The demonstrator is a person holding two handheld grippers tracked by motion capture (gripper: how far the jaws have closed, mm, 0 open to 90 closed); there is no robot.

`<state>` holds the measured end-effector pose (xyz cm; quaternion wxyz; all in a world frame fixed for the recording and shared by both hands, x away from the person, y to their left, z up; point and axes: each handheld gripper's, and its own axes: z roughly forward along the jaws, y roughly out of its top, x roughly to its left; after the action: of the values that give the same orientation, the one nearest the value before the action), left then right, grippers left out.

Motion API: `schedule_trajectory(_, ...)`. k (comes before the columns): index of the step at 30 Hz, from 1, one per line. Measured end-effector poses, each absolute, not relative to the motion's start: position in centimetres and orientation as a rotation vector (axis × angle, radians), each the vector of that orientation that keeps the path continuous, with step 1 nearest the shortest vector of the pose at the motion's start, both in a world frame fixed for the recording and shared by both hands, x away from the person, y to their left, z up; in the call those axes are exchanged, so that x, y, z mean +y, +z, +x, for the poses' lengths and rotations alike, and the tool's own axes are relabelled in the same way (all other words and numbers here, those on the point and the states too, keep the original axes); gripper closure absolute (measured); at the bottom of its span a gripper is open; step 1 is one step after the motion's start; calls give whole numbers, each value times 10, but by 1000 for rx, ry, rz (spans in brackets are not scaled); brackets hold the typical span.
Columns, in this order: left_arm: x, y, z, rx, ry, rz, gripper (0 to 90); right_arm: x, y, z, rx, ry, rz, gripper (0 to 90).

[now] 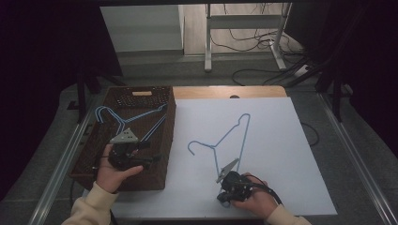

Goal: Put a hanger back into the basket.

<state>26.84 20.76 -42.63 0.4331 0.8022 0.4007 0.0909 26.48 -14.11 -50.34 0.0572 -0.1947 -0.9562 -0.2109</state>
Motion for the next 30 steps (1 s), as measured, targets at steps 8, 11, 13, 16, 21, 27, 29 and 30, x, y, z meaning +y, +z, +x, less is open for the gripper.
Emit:
schedule_trajectory(8, 208, -427, 268, 998, 226, 2002, 280, -115, -508, 267, -2897, -646, -539, 900)
schedule_trajectory(11, 209, -427, 268, 1001, 226, 1999, 280, -113, -504, 270, -2907, -668, -535, 900)
schedule_trajectory(13, 209, -427, 268, 1001, 226, 1999, 280, -119, -500, 275, -2915, -693, -565, 900)
schedule_trajectory(16, 209, -427, 267, 1001, 227, 1998, 280, -133, -496, 282, -2916, -717, -639, 900)
schedule_trajectory(21, 208, -426, 267, 998, 229, 1998, 281, -145, -505, 285, -2902, -670, -711, 900)
schedule_trajectory(27, 207, -427, 268, 996, 226, 2002, 280, -136, -508, 282, -2892, -696, -682, 900)
schedule_trajectory(29, 207, -427, 268, 995, 226, 2003, 280, -132, -509, 281, -2893, -706, -674, 900)
schedule_trajectory(30, 207, -427, 268, 995, 226, 2003, 280, -130, -509, 281, -2893, -713, -669, 900)
